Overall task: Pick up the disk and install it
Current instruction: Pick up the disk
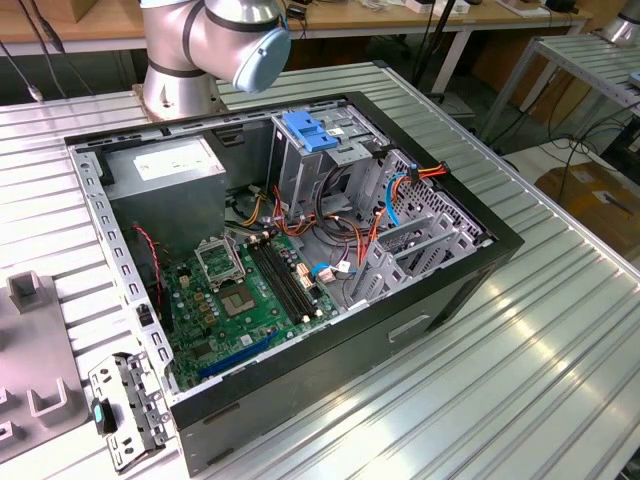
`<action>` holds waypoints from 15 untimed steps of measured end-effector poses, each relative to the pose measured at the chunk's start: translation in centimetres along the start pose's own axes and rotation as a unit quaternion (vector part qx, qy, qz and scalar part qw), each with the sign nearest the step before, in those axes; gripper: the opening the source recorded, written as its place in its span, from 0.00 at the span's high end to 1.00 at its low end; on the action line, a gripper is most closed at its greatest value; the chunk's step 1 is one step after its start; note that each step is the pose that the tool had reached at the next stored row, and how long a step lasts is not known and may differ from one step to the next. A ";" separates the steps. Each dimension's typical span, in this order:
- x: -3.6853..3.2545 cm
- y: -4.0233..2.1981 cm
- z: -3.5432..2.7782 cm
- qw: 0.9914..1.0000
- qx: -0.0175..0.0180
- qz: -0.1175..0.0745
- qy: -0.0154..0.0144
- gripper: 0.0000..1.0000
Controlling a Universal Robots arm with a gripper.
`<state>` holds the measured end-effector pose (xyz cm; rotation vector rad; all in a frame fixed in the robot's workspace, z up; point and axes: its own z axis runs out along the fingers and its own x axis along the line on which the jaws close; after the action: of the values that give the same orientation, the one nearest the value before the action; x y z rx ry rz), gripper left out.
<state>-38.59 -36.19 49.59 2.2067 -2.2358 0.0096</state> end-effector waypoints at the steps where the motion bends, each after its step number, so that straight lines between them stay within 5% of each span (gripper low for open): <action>1: 0.00 -0.18 0.00 1.000 0.000 0.000 0.000 0.63; 9: -0.03 -2.16 0.01 1.000 0.000 0.000 0.000 0.63; 12: -0.09 -6.94 0.03 1.000 0.000 0.000 0.000 0.63; 15: -0.10 -7.52 0.03 1.000 0.000 0.000 0.000 0.63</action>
<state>-31.07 -36.19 49.59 2.2067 -2.2357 0.0096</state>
